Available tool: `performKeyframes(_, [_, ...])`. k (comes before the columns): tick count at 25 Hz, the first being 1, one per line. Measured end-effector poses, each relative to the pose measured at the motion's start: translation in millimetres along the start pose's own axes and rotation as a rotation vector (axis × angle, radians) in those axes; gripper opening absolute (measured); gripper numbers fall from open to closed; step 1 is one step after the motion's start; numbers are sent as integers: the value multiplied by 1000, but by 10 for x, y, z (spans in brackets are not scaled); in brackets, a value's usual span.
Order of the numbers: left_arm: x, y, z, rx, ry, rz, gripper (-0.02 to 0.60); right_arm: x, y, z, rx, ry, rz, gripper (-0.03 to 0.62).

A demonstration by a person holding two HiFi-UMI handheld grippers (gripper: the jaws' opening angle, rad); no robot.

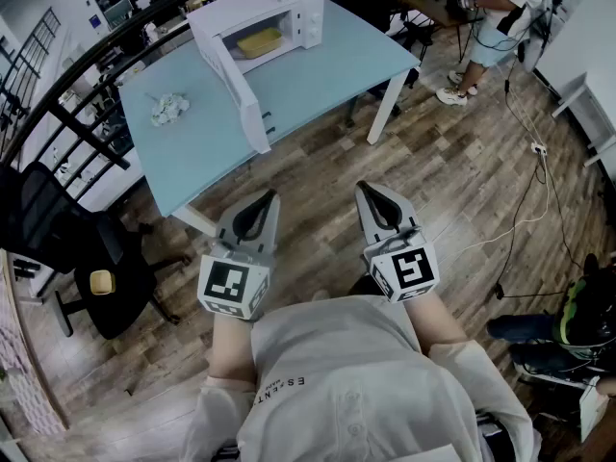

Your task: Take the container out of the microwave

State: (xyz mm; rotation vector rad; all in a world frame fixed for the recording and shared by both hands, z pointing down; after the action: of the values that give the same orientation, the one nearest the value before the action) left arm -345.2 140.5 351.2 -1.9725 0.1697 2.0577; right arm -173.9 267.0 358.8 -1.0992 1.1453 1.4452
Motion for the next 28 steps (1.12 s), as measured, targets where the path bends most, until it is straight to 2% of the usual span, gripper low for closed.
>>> performKeyframes(11, [-42,120,-60,8,-10,20,-6,-40,-41,-121,-3,-11,-23,15])
performKeyframes(19, [-118,266,-127,16,-14,55,-6,-72,-54,-279,67,-8,-13,19])
performKeyframes(20, [-137,296,-144,19,-11,59,-6,-88,-74,-311,71,-6,-18,46])
performKeyframes(21, [-155,326,-162,23,-9,64,-6,-107,-101,-344,73,-3,-25,121])
performKeyframes(22, [-169,356,-184,28,-8,68,-6,-127,-135,-379,73,0,-31,155])
performKeyframes(28, [-260,441,-385,38,3,76,-6,-237,-403,-572,52,5,-52,155])
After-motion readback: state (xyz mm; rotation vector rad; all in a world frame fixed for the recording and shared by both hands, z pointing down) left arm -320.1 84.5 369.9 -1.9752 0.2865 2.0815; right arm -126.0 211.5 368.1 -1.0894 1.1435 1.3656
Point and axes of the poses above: the fingertips, and each gripper's own axes: z backward along the fingers, y to its left, x out of its top, the point moved 7 cm from there along z, backward along the fingers, and after that the axes turned 9 degrees about -y, right-handed, at the moved point
